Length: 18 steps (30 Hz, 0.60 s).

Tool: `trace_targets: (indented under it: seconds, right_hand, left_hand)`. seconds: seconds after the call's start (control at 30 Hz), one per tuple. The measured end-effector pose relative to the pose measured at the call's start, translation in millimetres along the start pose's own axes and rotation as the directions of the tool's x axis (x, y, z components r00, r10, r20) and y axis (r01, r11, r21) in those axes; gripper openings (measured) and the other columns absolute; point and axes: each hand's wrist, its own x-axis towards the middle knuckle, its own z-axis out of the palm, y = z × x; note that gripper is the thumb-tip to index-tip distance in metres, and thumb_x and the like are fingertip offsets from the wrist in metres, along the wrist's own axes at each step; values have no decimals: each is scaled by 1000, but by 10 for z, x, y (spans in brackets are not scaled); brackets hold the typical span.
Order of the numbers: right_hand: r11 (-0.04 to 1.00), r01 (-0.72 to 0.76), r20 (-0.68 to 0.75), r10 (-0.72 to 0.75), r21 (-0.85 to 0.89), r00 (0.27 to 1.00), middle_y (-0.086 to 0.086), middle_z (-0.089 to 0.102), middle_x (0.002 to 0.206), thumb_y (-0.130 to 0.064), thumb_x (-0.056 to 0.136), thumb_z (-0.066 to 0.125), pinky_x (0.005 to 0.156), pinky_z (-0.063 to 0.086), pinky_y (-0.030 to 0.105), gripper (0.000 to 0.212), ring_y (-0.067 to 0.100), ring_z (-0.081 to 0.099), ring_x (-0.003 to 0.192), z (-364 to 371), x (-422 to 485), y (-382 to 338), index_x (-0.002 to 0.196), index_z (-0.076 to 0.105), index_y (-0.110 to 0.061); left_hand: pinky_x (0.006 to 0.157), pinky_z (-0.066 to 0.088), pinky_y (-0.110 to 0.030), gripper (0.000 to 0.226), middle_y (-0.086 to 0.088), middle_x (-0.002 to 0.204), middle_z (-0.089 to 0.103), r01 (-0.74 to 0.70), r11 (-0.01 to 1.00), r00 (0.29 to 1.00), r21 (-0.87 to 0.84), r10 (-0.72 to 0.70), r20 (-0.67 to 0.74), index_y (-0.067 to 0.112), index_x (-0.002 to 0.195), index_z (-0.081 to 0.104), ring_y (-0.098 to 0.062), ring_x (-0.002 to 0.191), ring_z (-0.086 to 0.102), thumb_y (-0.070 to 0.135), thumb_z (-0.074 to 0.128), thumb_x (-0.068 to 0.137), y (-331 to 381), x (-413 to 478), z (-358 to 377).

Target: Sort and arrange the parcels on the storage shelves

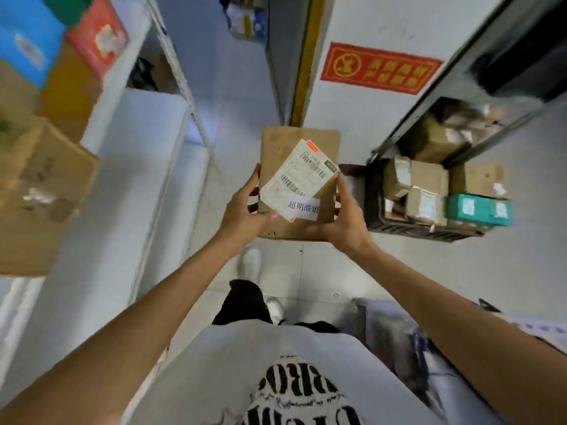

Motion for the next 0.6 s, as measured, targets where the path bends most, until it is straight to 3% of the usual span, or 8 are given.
trace_targets:
  seconds: [0.07, 0.17, 0.27, 0.37, 0.47, 0.6]
  right_hand:
    - [998, -39, -104, 43, 46, 994, -8, 52, 131, 6, 60, 84, 82, 49, 11, 119, 12, 50, 120, -249, 125, 64, 154, 16, -24]
    - [991, -92, -273, 116, 100, 955, -3, 48, 140, 7, 59, 83, 99, 49, 37, 121, 21, 46, 129, -609, 293, 145, 154, 14, -23]
    - [970, -148, -402, 215, 193, 890, -8, 40, 141, 7, 62, 82, 104, 45, 43, 122, 24, 42, 132, -938, 422, 203, 154, 9, -24]
    - [956, -185, -516, 279, 226, 810, -1, 35, 148, 4, 65, 81, 100, 43, 35, 117, 24, 38, 134, -1261, 555, 299, 154, 10, -23]
    - [927, -218, -589, 364, 306, 721, 3, 36, 148, 5, 66, 80, 85, 46, 17, 116, 19, 40, 131, -1563, 706, 437, 154, 10, -23]
    - [892, -221, -662, 442, 394, 606, -1, 46, 136, 6, 59, 82, 83, 52, 27, 121, 18, 47, 121, -2017, 984, 663, 153, 14, -27]
  left_hand:
    - [90, 50, -22, 96, 2, 132, 57, -31, 999, 994, 44, 26, 110, 31, 152, 25, -11, 115, 56, -4, 74, 76, 147, 391, 221]
    - [91, 52, -27, 92, -1, 130, 58, -61, 995, 961, 80, 37, 275, 28, 151, 30, -18, 115, 58, -2, 74, 77, 392, 975, 610]
    - [92, 53, -31, 90, 3, 131, 57, -105, 987, 901, 119, 44, 431, 30, 150, 30, -18, 119, 55, -2, 74, 78, 695, 1482, 1017]
    - [94, 53, -39, 92, 3, 134, 55, -173, 975, 814, 142, 60, 578, 31, 151, 27, -16, 121, 52, -2, 73, 79, 987, 1877, 1453]
    - [96, 52, -41, 93, 2, 141, 50, -204, 960, 748, 194, 25, 663, 31, 152, 24, -17, 123, 51, -1, 73, 79, 1206, 2256, 1926]
    - [93, 54, -46, 90, -1, 140, 50, -179, 952, 669, 247, -66, 740, 35, 150, 27, -24, 123, 52, 2, 73, 79, 1364, 2776, 2612]
